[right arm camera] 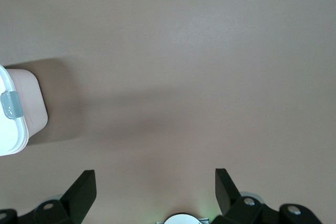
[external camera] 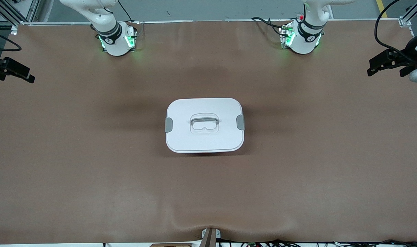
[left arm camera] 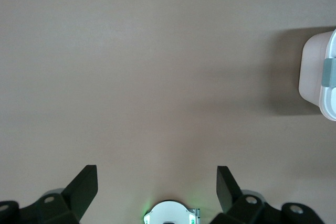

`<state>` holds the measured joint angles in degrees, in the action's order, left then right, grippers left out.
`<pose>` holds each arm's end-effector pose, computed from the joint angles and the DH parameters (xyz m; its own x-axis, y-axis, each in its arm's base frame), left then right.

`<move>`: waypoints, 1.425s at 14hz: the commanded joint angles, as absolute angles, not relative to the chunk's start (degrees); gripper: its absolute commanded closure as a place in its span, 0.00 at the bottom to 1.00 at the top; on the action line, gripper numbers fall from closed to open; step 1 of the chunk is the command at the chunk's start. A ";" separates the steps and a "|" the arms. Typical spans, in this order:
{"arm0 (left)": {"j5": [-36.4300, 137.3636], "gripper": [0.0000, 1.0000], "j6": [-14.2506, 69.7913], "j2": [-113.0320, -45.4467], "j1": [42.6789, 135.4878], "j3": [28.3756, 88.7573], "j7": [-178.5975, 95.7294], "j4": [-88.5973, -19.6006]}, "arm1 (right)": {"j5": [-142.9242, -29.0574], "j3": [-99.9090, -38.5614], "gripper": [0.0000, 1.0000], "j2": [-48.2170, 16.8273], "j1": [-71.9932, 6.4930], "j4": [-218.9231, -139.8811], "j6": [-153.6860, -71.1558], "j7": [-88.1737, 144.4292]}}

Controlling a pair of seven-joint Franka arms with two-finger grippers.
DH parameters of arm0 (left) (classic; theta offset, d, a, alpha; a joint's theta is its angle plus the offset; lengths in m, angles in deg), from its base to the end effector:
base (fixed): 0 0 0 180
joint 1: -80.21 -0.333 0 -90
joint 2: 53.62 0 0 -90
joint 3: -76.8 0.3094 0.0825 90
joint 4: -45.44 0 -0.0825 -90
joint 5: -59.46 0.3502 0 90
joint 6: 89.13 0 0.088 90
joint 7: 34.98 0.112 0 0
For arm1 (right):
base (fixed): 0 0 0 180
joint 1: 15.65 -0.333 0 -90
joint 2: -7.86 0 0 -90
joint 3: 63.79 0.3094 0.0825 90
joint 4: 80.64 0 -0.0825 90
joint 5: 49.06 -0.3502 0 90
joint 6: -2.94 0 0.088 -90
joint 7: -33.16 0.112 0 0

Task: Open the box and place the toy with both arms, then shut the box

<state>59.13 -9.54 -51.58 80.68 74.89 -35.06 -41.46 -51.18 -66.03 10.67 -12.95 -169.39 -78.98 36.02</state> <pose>0.4897 -0.0214 0.6391 0.9949 -0.0409 -0.0919 -0.0406 -0.9992 0.0044 0.4892 -0.0383 0.6353 0.9889 -0.1301 -0.0719 -0.1329 -0.9905 -0.0353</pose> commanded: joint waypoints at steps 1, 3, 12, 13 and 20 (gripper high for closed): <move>60.25 0.00 -9.06 -51.51 80.56 74.52 -35.51 -41.49 | -51.61 -65.98 0.00 10.32 -12.66 -168.18 -78.19 36.76; 60.25 0.00 -9.06 -51.51 80.74 74.52 -35.60 -41.49 | -51.61 -65.98 0.00 10.32 -12.75 -168.27 -78.19 36.76; 60.25 0.00 -9.06 -52.04 80.65 74.61 -35.60 -41.22 | -51.78 -65.90 0.00 9.71 -13.28 -168.71 -78.19 36.94; 60.25 0.00 -8.97 -52.04 80.65 74.61 -35.60 -41.14 | -51.78 -65.81 0.00 9.79 -13.10 -168.62 -78.19 36.85; 60.34 0.00 -8.89 -52.04 80.65 74.69 -35.60 -41.13 | -51.78 -65.90 0.00 9.79 -13.10 -168.53 -78.19 36.76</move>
